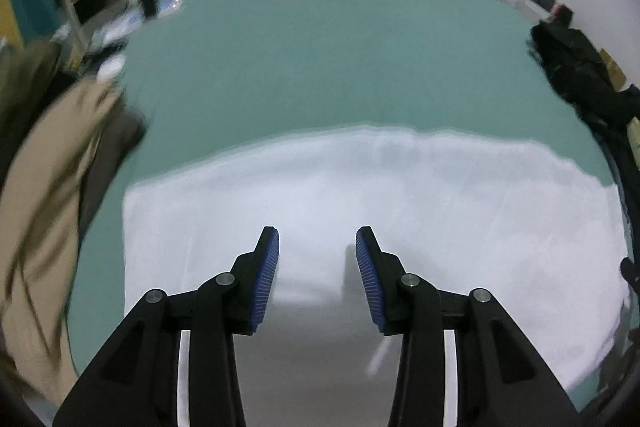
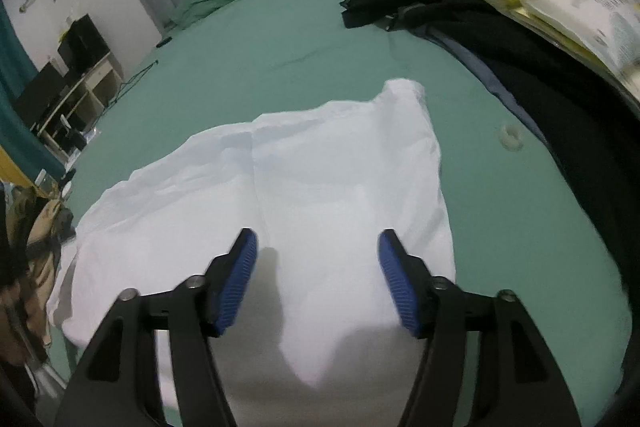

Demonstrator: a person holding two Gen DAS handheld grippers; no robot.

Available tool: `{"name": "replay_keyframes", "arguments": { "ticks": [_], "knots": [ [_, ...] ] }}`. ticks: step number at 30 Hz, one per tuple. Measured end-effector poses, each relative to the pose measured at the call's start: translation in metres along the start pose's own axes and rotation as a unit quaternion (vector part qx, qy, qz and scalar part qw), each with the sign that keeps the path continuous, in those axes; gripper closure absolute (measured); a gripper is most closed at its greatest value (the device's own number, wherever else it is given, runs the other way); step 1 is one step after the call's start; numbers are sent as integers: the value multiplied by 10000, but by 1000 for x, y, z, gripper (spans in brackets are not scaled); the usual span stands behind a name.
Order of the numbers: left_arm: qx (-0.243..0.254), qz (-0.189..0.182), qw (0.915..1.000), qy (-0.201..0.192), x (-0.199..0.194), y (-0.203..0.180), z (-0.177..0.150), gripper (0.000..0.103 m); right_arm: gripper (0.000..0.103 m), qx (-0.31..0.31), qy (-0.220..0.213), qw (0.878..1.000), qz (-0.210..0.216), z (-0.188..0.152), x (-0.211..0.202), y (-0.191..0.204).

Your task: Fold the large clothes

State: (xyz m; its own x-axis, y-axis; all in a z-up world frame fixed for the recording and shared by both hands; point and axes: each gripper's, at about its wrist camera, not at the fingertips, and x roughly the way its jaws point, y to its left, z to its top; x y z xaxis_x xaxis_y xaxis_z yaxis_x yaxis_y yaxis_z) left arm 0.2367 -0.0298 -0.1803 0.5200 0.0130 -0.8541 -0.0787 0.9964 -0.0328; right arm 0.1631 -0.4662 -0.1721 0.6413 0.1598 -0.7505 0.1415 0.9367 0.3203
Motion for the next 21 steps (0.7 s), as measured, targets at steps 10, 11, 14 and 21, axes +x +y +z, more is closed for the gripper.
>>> {"name": "replay_keyframes", "arguments": {
  "ticks": [10, 11, 14, 21],
  "knots": [
    [-513, -142, 9986, 66, -39, 25, -68, 60, 18, 6, -185, 9995, -257, -27, -38, -5],
    [-494, -203, 9986, 32, -45, 24, -75, 60, 16, 85, -213, 9992, -332, -27, -41, -10],
    [-545, -333, 9979, -48, -57, 28, -90, 60, 8, 311, -231, 9977, -565, -30, -46, -24],
    [-535, -541, 9970, -161, -69, 22, -105, 56, 7, 815, -44, 9953, -527, -36, -42, -50]
  ]
}}
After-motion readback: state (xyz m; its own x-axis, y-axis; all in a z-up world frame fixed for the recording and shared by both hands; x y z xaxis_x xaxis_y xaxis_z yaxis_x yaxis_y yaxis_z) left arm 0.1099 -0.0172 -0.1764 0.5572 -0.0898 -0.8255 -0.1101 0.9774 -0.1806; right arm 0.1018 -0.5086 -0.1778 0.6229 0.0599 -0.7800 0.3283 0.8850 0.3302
